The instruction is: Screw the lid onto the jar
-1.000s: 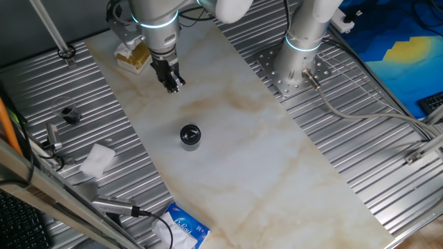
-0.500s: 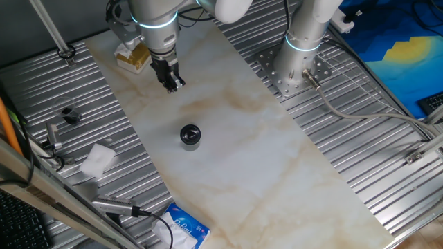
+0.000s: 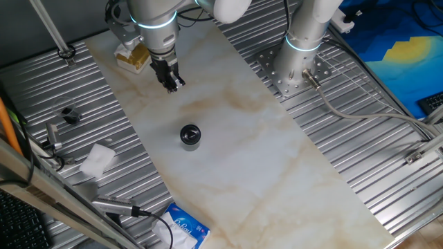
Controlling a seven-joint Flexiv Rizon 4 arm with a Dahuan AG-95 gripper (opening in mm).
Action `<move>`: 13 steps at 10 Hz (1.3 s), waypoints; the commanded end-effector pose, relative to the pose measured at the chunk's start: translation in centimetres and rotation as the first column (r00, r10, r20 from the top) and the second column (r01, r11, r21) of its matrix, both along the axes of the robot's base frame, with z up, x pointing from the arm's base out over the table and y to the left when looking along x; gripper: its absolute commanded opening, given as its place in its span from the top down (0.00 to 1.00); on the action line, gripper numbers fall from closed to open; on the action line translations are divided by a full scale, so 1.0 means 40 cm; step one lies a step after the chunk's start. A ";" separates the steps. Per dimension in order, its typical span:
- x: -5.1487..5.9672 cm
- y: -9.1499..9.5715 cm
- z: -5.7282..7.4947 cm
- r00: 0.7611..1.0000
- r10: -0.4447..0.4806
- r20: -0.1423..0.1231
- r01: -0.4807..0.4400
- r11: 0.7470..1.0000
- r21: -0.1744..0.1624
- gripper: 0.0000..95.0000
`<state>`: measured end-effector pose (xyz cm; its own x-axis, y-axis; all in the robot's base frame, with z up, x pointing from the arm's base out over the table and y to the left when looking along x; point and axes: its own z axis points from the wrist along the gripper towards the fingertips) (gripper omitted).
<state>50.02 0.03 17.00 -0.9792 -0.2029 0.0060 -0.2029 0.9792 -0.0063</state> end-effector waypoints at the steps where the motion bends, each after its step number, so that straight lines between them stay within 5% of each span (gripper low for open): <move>1: 0.014 0.024 0.011 1.000 -0.014 -0.010 0.014 1.000 0.003 1.00; 4: 0.053 0.086 0.041 0.999 -0.036 -0.039 0.036 0.999 0.006 1.00; 7: 0.042 0.082 0.052 1.000 -0.017 -0.021 0.017 1.000 -0.004 1.00; 13: 0.042 0.082 0.053 1.000 0.002 -0.027 -0.003 1.000 -0.008 1.00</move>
